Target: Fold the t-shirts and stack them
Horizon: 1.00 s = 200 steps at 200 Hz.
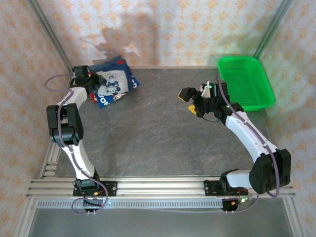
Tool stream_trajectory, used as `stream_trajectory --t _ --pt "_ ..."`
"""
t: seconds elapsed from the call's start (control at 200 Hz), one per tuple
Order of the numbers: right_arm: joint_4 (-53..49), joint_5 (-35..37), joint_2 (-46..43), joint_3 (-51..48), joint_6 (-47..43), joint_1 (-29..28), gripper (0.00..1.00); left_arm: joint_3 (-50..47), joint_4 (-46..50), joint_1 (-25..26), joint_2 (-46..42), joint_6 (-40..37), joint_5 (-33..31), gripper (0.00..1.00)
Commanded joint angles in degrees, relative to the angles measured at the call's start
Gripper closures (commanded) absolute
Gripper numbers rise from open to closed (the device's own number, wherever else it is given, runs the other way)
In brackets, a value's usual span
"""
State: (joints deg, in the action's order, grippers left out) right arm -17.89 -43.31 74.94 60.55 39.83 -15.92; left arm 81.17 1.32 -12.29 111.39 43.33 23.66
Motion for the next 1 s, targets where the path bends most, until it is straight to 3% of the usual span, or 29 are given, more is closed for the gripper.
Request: stream_trajectory --t 0.0,0.07,0.105,0.195,0.31,0.57,0.806,0.906,0.996 --pt "1.36 1.29 -0.08 0.18 0.08 0.52 0.01 -1.2 -6.52 -1.3 -2.86 4.3 -3.07 1.0" --pt "1.63 1.34 -0.12 0.02 0.24 0.5 0.01 -0.49 -5.97 -1.2 -2.33 4.95 -1.84 1.0" --pt "1.88 1.31 -0.06 -0.07 0.48 0.46 0.01 -0.23 -5.48 -1.26 -2.32 5.14 -1.51 0.94" --pt "2.16 1.44 -0.18 -0.11 0.77 0.54 0.01 -0.16 -4.47 -1.24 -3.2 4.76 -1.84 0.54" --pt "2.42 1.63 -0.32 -0.03 0.87 0.51 0.01 1.52 -0.07 -1.63 -5.13 3.52 -4.14 0.26" --pt "0.42 3.32 -1.13 0.69 -0.63 0.63 0.01 6.22 9.09 -4.61 -10.87 0.83 -9.44 0.17" --pt "-1.4 3.32 -1.4 1.35 -2.12 1.4 0.01 8.77 15.73 -5.73 -15.36 -3.35 -8.73 0.17" --pt "-7.29 8.66 -3.5 2.5 -7.07 1.99 0.01 6.06 16.01 -5.82 -19.49 -6.11 -8.0 0.14" --pt "-11.6 14.73 -6.19 1.95 -11.59 4.18 0.01 1.81 16.44 -5.81 -24.49 -9.03 -8.88 0.02"
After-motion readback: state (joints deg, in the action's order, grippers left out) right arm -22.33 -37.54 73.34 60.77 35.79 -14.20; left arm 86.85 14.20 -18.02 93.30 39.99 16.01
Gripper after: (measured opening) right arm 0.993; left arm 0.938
